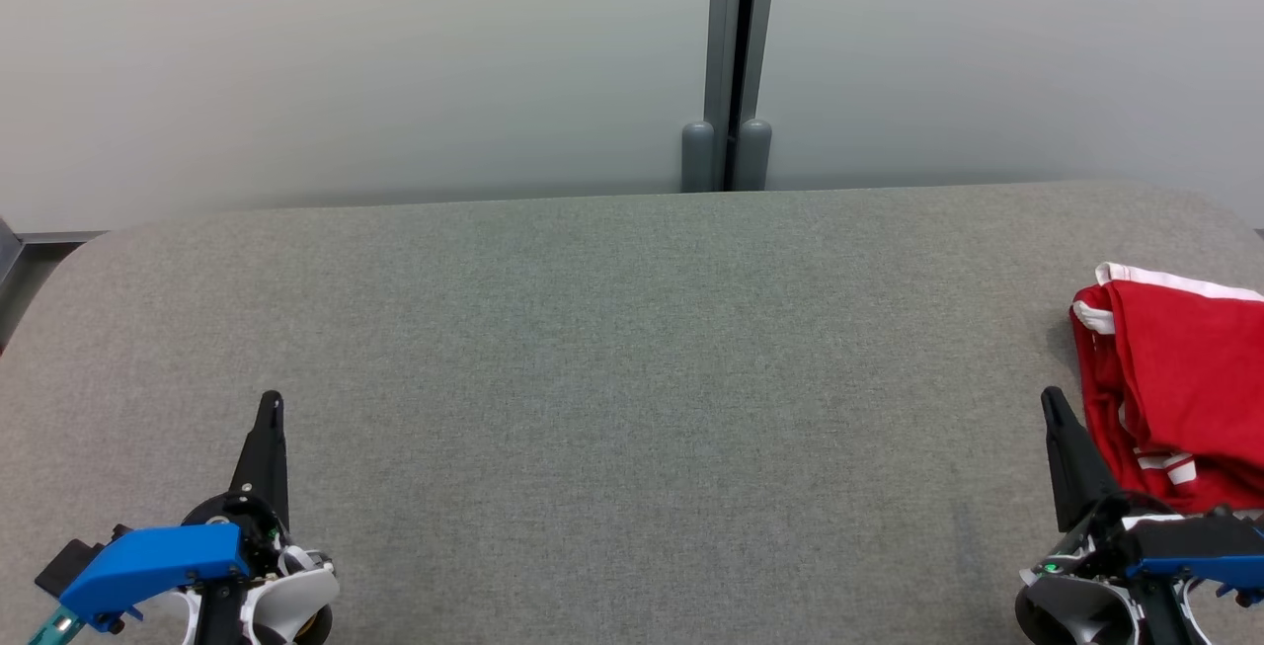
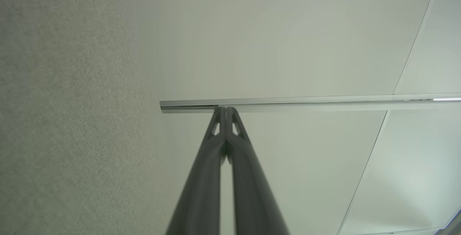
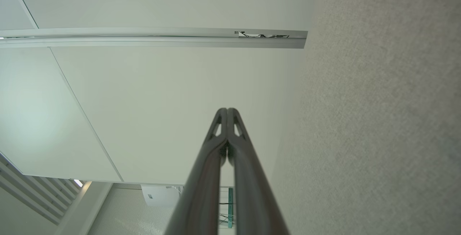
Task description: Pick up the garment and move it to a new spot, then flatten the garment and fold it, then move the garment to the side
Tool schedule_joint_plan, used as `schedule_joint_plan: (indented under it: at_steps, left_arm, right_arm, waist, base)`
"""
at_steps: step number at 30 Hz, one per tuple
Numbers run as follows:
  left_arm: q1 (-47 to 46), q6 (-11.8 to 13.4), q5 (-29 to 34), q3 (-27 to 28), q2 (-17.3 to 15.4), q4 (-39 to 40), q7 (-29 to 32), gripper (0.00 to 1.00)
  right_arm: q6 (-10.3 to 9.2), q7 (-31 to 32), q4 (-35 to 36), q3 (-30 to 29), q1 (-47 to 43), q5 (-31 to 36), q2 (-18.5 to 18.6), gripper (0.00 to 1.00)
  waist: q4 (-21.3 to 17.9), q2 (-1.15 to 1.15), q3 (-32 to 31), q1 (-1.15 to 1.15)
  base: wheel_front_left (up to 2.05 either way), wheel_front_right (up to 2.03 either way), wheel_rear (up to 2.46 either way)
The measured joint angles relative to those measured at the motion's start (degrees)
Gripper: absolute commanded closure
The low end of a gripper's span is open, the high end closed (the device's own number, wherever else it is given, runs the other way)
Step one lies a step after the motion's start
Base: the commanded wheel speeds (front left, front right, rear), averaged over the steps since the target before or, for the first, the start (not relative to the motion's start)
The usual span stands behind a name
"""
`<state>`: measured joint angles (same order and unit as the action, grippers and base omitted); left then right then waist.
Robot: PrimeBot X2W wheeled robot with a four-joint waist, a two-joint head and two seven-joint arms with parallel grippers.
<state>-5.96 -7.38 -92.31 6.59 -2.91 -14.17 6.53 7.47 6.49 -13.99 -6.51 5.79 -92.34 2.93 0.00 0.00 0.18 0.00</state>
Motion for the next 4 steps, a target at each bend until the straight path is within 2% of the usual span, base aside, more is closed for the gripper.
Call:
schedule_joint_plan:
  at_steps: [4]
  left_arm:
    - [0.0,0.0,0.0,0.0,0.0,0.0,0.0,1.0]
  right_arm:
    - [0.0,0.0,0.0,0.0,0.0,0.0,0.0,1.0]
  waist:
    - [0.0,0.0,0.0,0.0]
  base:
    - [0.0,0.0,0.0]
